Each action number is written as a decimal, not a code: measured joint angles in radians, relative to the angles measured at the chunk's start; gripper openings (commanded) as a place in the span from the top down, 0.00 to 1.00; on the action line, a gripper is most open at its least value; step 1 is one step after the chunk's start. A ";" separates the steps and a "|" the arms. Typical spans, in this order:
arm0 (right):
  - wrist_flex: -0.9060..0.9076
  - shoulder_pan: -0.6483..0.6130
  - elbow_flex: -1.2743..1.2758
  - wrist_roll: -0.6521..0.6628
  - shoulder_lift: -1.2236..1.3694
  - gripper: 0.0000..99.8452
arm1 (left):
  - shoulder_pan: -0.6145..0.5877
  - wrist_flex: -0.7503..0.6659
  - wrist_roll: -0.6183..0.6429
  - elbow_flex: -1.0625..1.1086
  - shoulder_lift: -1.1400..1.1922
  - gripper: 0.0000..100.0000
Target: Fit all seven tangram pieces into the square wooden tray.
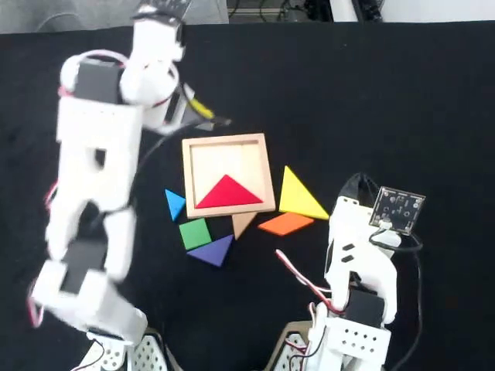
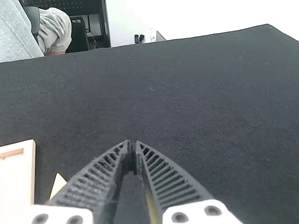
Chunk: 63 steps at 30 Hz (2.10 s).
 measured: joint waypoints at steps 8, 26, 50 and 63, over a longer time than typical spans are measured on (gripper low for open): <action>0.000 0.000 0.000 0.000 0.000 0.99 | -0.127 -0.273 0.086 0.660 -0.543 0.64; 0.226 -0.331 -0.094 0.256 0.003 0.97 | -0.299 -1.280 0.272 1.761 -0.592 0.64; 0.572 -0.450 -1.096 0.361 1.557 0.84 | -0.354 -1.418 0.279 1.794 -0.589 0.64; 0.402 -0.460 -1.011 0.385 1.731 0.70 | -0.354 -1.422 0.279 1.794 -0.589 0.64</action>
